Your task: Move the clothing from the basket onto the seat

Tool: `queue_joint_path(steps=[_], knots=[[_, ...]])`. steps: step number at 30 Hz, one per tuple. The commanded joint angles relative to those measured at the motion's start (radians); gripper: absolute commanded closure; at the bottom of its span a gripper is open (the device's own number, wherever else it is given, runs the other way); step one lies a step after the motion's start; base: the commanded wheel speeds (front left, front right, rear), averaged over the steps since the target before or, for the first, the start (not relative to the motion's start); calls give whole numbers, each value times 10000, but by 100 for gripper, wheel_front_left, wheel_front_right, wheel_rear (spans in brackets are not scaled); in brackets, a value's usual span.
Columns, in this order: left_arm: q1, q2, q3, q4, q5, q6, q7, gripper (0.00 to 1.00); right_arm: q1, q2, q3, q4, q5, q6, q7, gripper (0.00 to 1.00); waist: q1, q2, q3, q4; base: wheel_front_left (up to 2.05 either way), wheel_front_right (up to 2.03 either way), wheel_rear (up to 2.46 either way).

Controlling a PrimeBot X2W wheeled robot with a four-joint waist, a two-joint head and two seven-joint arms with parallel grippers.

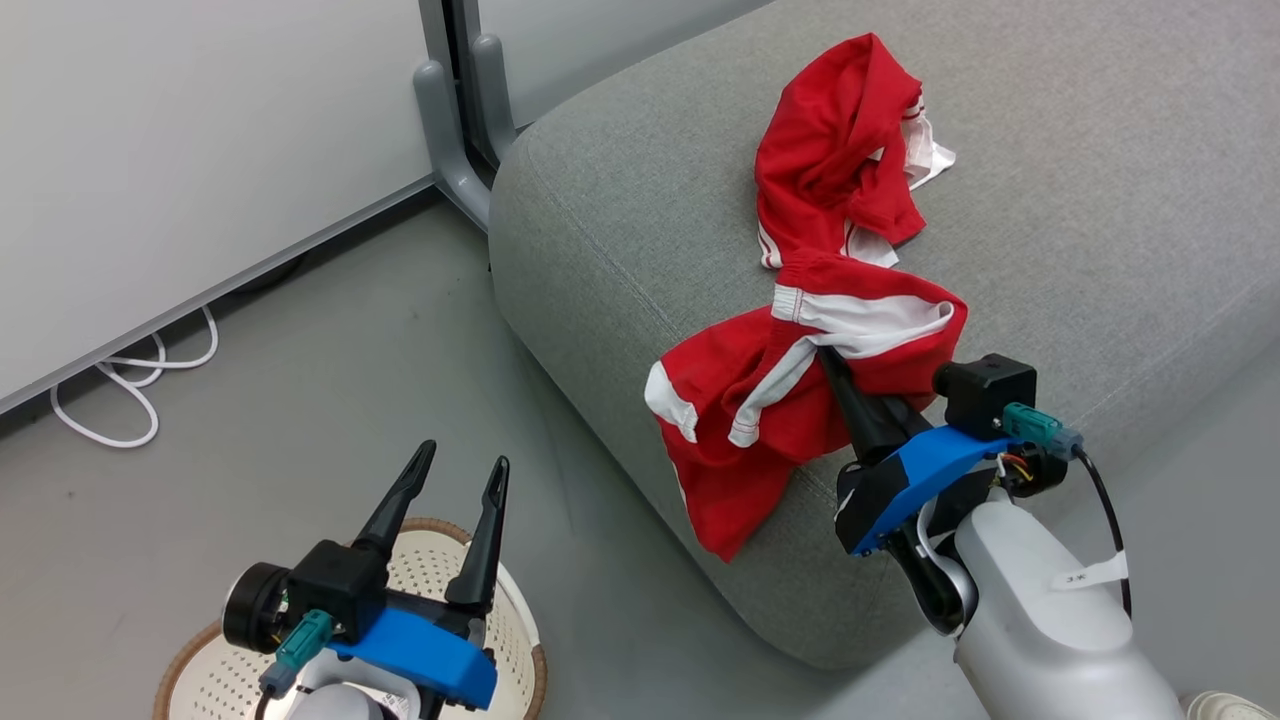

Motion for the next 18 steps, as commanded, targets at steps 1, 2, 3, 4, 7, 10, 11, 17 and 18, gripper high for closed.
queue_joint_path(steps=[1, 2, 3, 4, 7, 10, 11, 17, 18], knots=[[-89, 71, 43, -45, 12, -8, -52, 0, -29, 21, -25, 10, 62, 5, -53, 100, 0, -1, 42, 7, 0, 0, 0], [-57, 86, 87, -80, 37, -8, -52, 0, -179, -67, 6, 21, -22, 5, -40, 100, 0, -1, 85, 8, 0, 0, 0], [-29, 103, 137, -122, 62, -8, -52, 0, -340, -148, 38, 20, -52, 5, 14, 100, 0, -1, 146, 7, 0, 0, 0], [-8, 130, 192, -169, 84, -8, -52, 0, -504, -240, 57, 4, -104, 5, 62, 100, 0, -1, 215, 5, 0, 0, 0], [-138, 208, 225, -333, 190, -8, -52, 0, -1099, -729, -44, -120, -240, 3, 246, 100, 0, -1, 604, 178, 0, 0, 0], [-370, 354, 144, -481, 284, -8, -52, 0, -1862, -1238, -343, -303, -226, 5, 465, 100, 0, -1, 1097, 380, 0, 0, 0], [-447, 431, 104, -536, 296, -8, -52, 0, -2133, -1432, -508, -357, -162, 3, 554, 100, 0, -1, 1300, 457, 0, 0, 0], [-1230, 1017, -66, -1116, 475, -8, -51, 0, -3556, -2422, -1726, -785, 302, 5, 1106, 100, 0, -1, 2771, 969, 0, 0, 0], [-1377, 1139, -122, -1268, 529, -8, -51, 0, -3772, -2630, -2019, -835, 386, 3, 1210, 100, 0, -1, 3036, 1071, 0, 0, 0]])
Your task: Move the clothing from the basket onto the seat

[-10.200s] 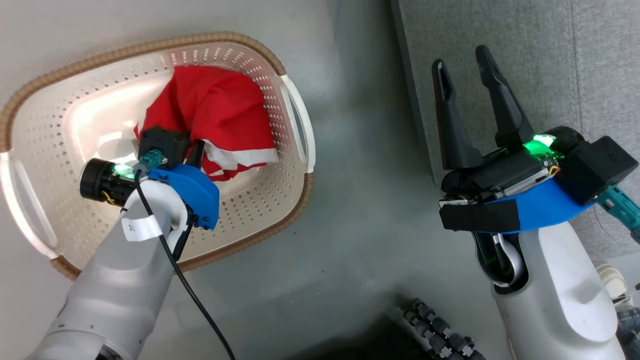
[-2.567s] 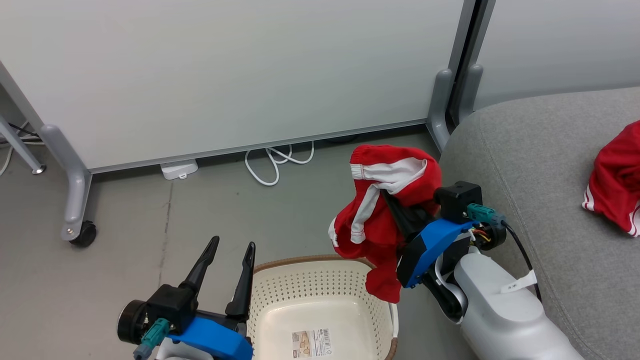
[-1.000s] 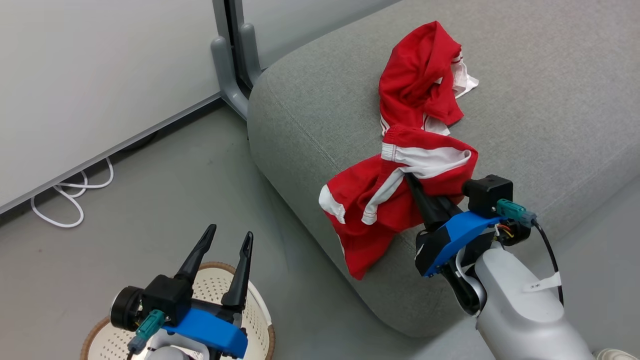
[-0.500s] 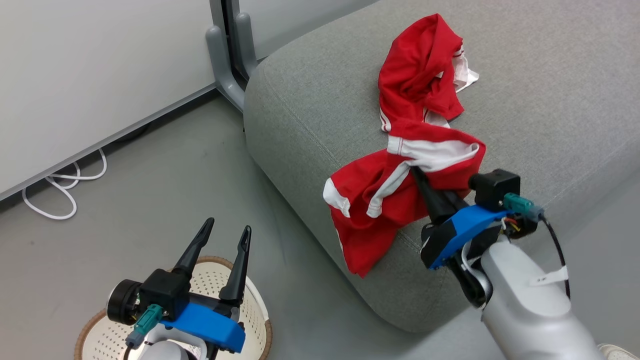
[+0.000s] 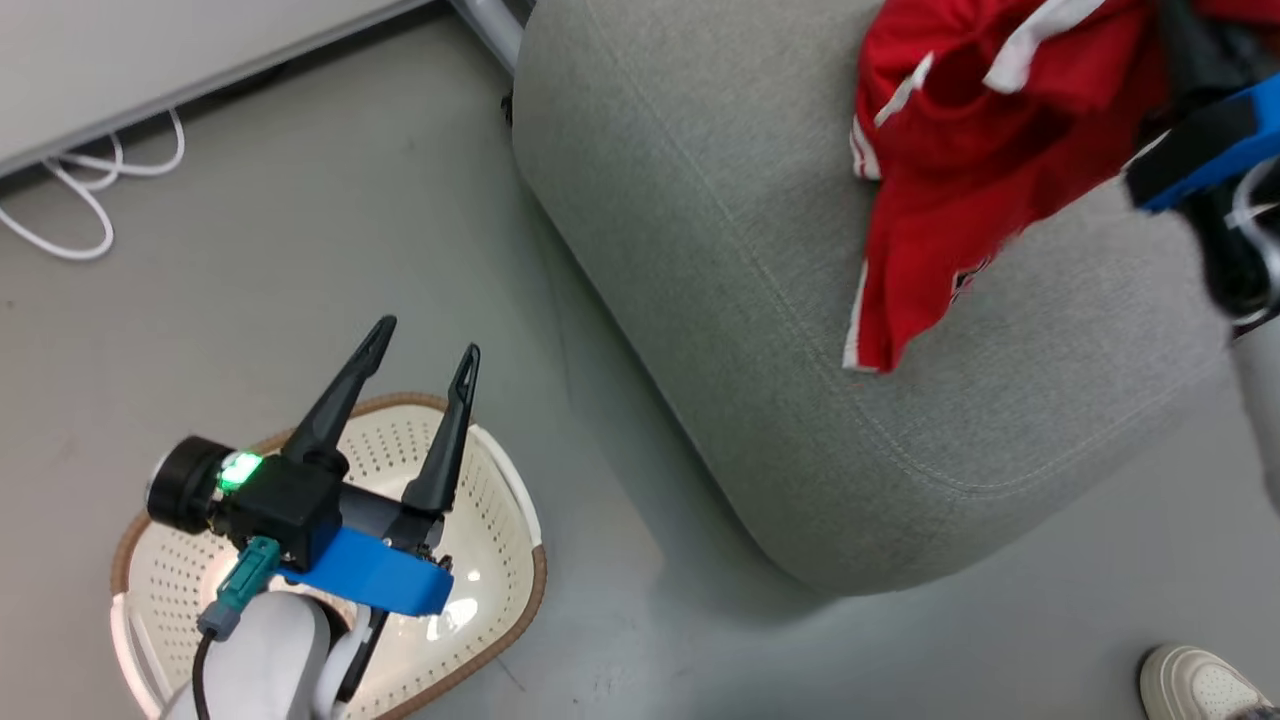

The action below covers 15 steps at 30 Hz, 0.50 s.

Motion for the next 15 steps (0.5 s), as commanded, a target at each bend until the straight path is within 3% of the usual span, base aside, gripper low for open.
queue_joint_path(steps=[1, 9, 15], knots=[[-383, 195, -75, -232, 127, -8, -49, 0, -425, -304, -363, -135, 156, 1, 104, 100, -1, 0, 1126, 561, 0, 0, 0], [-1303, 1053, -264, -1343, 411, -8, -46, 0, -1404, -1414, -2366, -552, 113, 1, 352, 100, -1, 0, 3084, 1322, 0, 0, 0], [-1584, 1426, -75, -1944, 508, -8, -41, 0, -1215, -1498, -3484, -179, -62, 1, -166, 100, -1, 0, 4065, 1676, 0, 0, 0]])
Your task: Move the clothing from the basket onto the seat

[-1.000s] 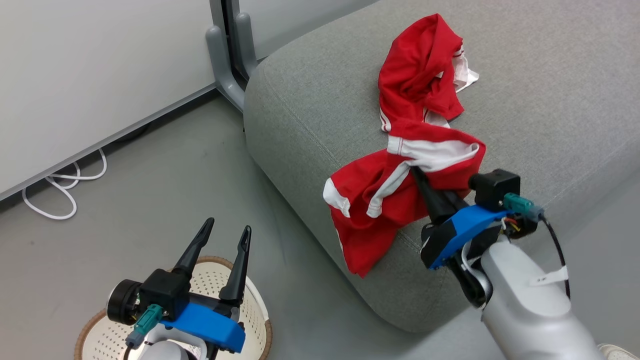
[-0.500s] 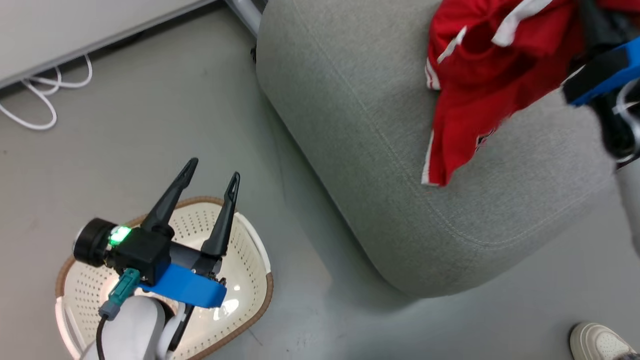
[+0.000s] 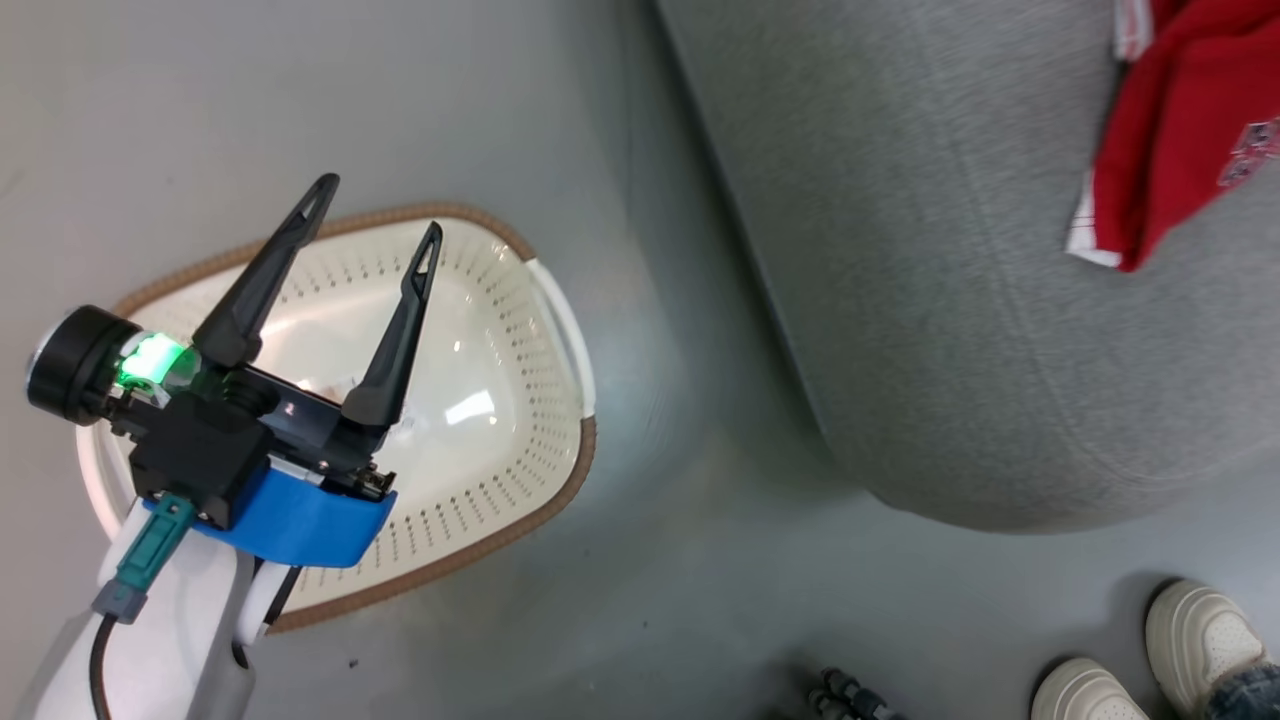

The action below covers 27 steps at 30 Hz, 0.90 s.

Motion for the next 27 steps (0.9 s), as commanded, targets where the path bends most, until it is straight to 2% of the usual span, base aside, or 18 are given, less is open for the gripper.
queue_joint_path(steps=[1, 7, 17, 18, 19, 20, 27], knots=[[-232, 68, 95, -137, 90, -8, -31, 0, 105, 89, -147, 122, -97, 1, -245, 100, -2, 0, 791, 499, 0, 0, 0], [-288, 97, 195, -309, 147, -8, -31, 0, 401, 575, -419, 903, -14, 1, -792, 100, -2, 0, 1169, 620, 0, 0, 0], [-470, 26, 183, -123, 147, -8, -31, 0, 529, 682, -203, 1654, -31, 1, -1096, 100, -2, 0, 1068, 634, 0, 0, 0], [-479, 10, 185, -98, 142, -8, -31, 0, 527, 673, -188, 1706, -28, 1, -1097, 88, -2, 0, 1039, 628, 0, 0, 0], [-488, -8, 183, -73, 136, -8, -31, 0, 525, 661, -173, 1756, -37, 1, -1103, 88, -2, 0, 1010, 622, 0, 0, 0], [-492, -26, 182, -47, 131, -8, -31, 0, 523, 656, -152, 1800, -58, 1, -1106, 0, -2, 0, 975, 614, 0, 0, 0], [-459, -235, 167, 100, 113, -8, -31, 0, 745, 742, 27, 1928, -213, 1, -1181, 0, -2, 0, 567, 660, 0, 0, 0]])
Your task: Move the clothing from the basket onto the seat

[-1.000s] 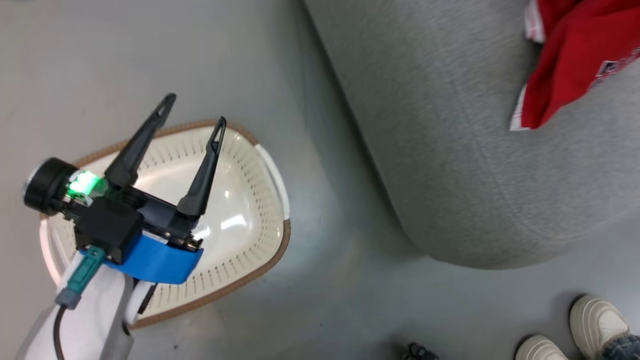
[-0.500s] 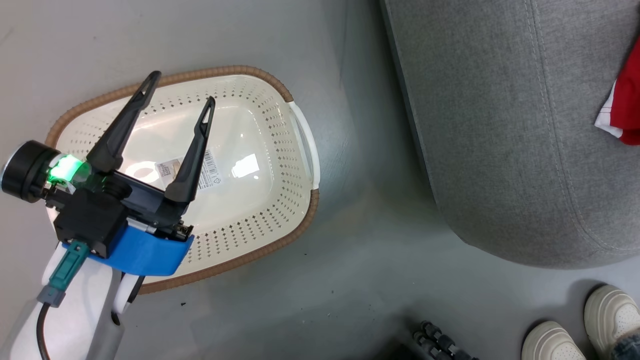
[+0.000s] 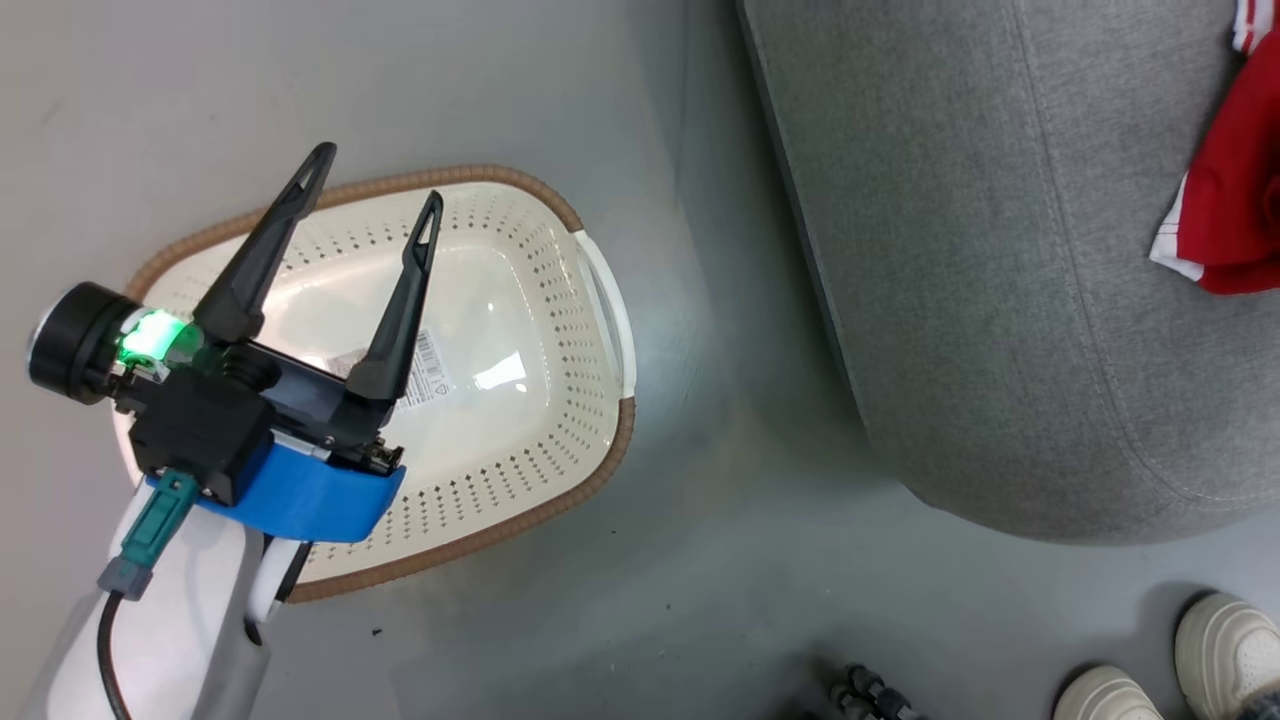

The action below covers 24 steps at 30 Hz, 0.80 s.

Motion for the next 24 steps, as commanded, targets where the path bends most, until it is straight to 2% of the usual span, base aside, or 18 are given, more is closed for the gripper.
queue_joint_path(steps=[1, 6, 14, 20, 24], knots=[[-86, -56, 54, 46, 16, -8, -31, 0, 211, 54, 75, -10, -46, 1, -68, 0, -1, 0, -177, 43, 0, 0, 0], [170, -537, 139, 312, -140, -8, -31, 0, 777, 92, 286, -121, -263, 1, -82, 0, -1, 0, -917, 213, 0, 0, 0], [917, -1541, 612, 960, -442, -9, -30, 0, 2189, 186, 515, -741, -698, 1, -77, 0, -1, 0, -2677, 751, 0, 0, 0], [1736, -2331, 1320, 1442, -537, -9, -31, 0, 3673, 649, 336, -1697, -1150, 1, -77, 0, -1, 0, -4034, 1296, 0, 0, 0], [2275, -2608, 1605, 1884, -633, -9, -30, 0, 4756, 1059, 356, -2438, -1490, 1, -15, 0, -1, 0, -4909, 1653, 0, 0, 0]])
